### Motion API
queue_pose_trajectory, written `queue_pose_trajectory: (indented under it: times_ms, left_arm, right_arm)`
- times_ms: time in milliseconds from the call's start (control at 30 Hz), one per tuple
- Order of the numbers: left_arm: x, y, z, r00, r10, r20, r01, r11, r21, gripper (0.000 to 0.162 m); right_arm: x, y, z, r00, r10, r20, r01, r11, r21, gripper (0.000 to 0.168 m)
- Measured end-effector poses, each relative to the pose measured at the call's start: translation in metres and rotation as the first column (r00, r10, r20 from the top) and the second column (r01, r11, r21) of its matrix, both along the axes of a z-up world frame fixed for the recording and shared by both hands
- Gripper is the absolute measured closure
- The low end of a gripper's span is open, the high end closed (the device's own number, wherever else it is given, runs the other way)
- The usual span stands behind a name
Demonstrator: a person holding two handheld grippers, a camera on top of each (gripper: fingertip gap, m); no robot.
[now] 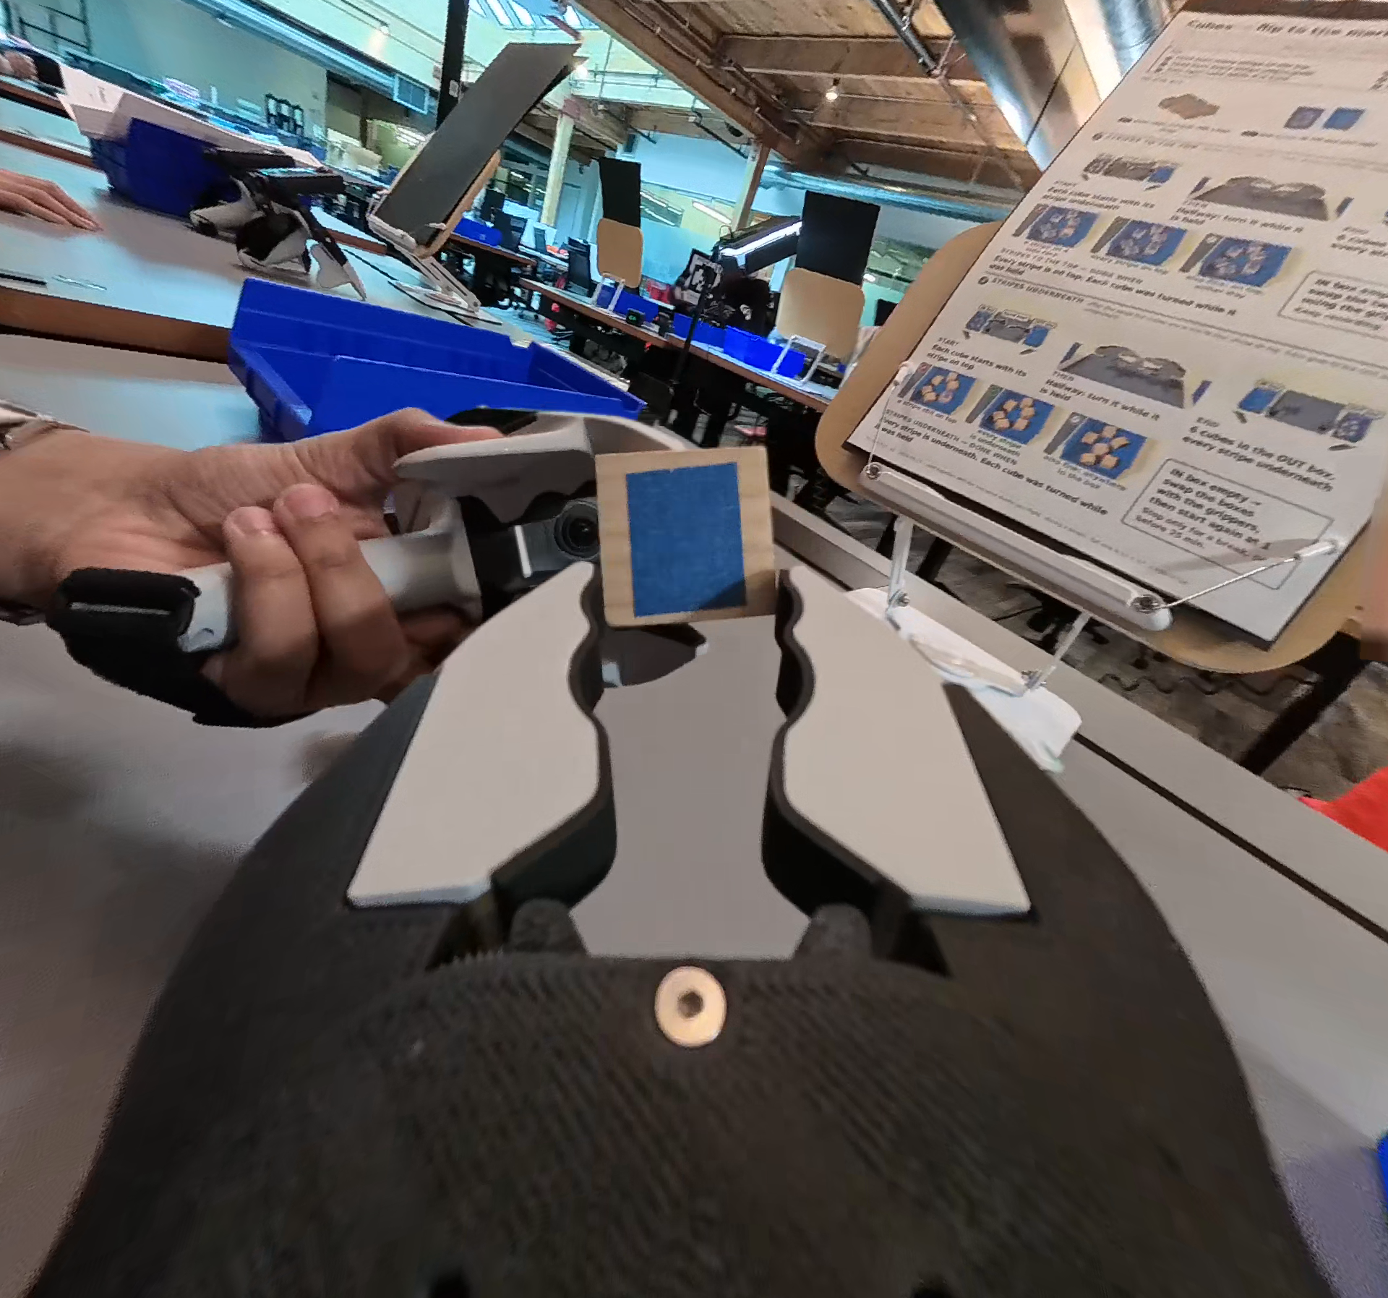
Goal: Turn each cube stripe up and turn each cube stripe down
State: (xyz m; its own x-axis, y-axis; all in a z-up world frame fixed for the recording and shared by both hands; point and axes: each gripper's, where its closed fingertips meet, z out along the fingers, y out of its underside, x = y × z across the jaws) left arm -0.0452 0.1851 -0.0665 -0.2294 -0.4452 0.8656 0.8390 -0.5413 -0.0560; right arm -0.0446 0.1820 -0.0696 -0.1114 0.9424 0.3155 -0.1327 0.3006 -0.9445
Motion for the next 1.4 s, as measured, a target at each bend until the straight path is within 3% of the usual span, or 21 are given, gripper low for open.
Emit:
queue_pose_trajectory:
  times_ms: [100,267,400,533,667,733,933,1133,1400]
  left_arm:
    - [-0.001,-0.001,-0.001,1.000,0.000,-0.005,0.000,1.000,-0.002,0.116]
    - [-0.008,-0.002,-0.008,0.994,0.054,-0.099,-0.055,0.999,0.002,0.105]
    - [-0.002,-0.005,-0.009,0.993,0.008,-0.119,-0.005,1.000,0.021,0.105]
    - [0.009,-0.006,-0.011,0.996,-0.055,-0.073,0.056,0.998,0.017,0.105]
    - [0.010,-0.004,-0.013,0.997,-0.059,-0.042,0.059,0.998,0.005,0.106]
    - [0.008,-0.003,-0.015,0.998,-0.047,-0.045,0.047,0.999,-0.005,0.106]
    - [0.006,0.002,-0.021,0.999,-0.036,-0.012,0.036,0.999,-0.020,0.106]
    - [0.016,-0.001,-0.017,0.996,-0.088,-0.020,0.088,0.996,0.014,0.107]
    - [0.012,0.001,-0.022,0.996,-0.084,0.002,0.084,0.996,-0.005,0.107]
  right_arm:
    - [0.000,0.001,0.002,1.000,0.023,0.015,-0.022,0.999,-0.038,0.124]
    - [0.005,0.032,0.027,0.997,-0.076,-0.031,0.074,0.995,-0.063,0.124]
    - [0.021,0.095,0.063,0.965,-0.252,-0.079,0.245,0.966,-0.080,0.124]
    - [0.059,0.184,0.082,0.876,-0.482,-0.021,0.476,0.869,-0.133,0.124]
    - [0.100,0.244,0.027,0.774,-0.518,0.364,0.611,0.762,-0.215,0.124]
    - [0.121,0.258,-0.006,0.708,-0.528,0.470,0.665,0.722,-0.191,0.124]
    - [0.145,0.262,-0.086,0.531,-0.416,0.738,0.716,0.687,-0.129,0.124]
    - [0.149,0.260,-0.116,0.428,-0.357,0.830,0.716,0.694,-0.071,0.124]
    - [0.154,0.259,-0.122,0.412,-0.314,0.856,0.717,0.691,-0.092,0.123]
